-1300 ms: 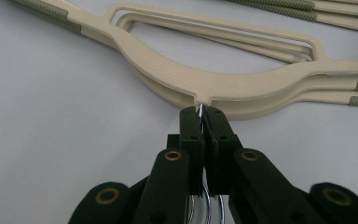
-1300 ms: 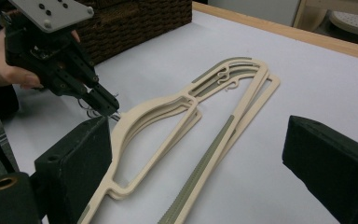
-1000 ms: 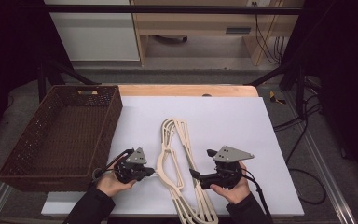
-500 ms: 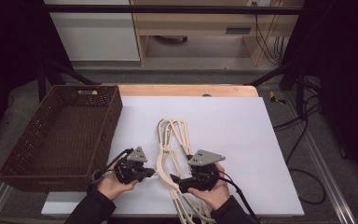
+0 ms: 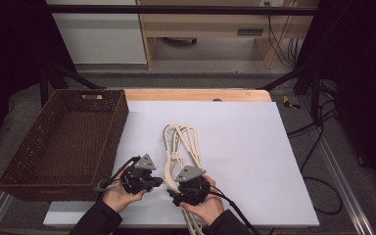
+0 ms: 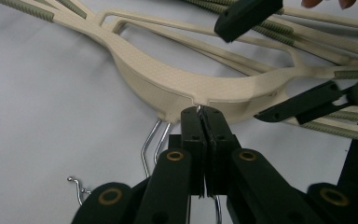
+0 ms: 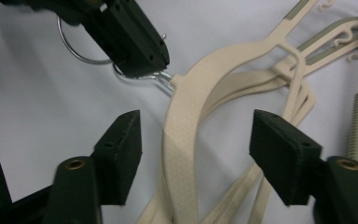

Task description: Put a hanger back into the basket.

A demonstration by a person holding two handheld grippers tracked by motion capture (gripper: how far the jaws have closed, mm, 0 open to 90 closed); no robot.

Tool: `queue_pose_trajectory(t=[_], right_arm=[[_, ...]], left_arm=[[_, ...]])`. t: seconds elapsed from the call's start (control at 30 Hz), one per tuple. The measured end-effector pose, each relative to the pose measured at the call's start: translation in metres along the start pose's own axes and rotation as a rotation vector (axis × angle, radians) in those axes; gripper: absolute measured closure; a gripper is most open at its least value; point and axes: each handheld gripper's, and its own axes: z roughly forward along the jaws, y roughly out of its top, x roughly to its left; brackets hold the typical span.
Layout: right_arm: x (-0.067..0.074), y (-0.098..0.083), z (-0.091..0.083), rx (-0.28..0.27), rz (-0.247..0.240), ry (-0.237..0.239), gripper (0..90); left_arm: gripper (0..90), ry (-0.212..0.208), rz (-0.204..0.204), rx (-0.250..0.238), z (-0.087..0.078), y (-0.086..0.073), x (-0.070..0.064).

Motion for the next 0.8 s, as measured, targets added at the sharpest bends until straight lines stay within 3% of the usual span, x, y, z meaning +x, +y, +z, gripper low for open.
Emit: queue_pose_trajectory(t=[0.17,0.33,0.47,0.63,0.7,0.73,0.77,0.8], right_arm=[[0.003,-0.003,0.007,0.048,-0.022,0.005,49.8],[0.006,-0.004,0.011,0.063,-0.040,-0.004,57.8],[0.008,-0.005,0.013,0.076,-0.048,-0.010,70.6],[0.007,-0.005,0.012,0.071,-0.049,0.005,72.9],[0.007,-0.005,0.010,0.069,-0.049,0.001,73.1],[0.006,-0.004,0.007,0.064,-0.047,0.000,73.3],[0.006,-0.004,0.007,0.064,-0.047,0.000,73.3],[0.005,-0.004,0.004,0.058,-0.048,-0.004,73.5]], left_arm=[[88.2,0.001,-0.016,-0.001,-0.001,0.000,-0.001],[88.2,-0.001,-0.022,0.002,-0.001,0.001,-0.001],[88.1,-0.011,-0.036,0.002,0.000,0.000,0.000],[87.3,-0.019,-0.048,-0.011,-0.001,-0.001,0.002],[86.6,-0.025,-0.050,-0.041,-0.004,-0.001,0.002],[78.8,-0.033,-0.062,-0.074,-0.007,0.000,0.002],[78.8,-0.038,-0.065,-0.097,-0.010,0.000,0.002],[66.8,-0.033,-0.070,-0.169,-0.020,0.002,0.000]])
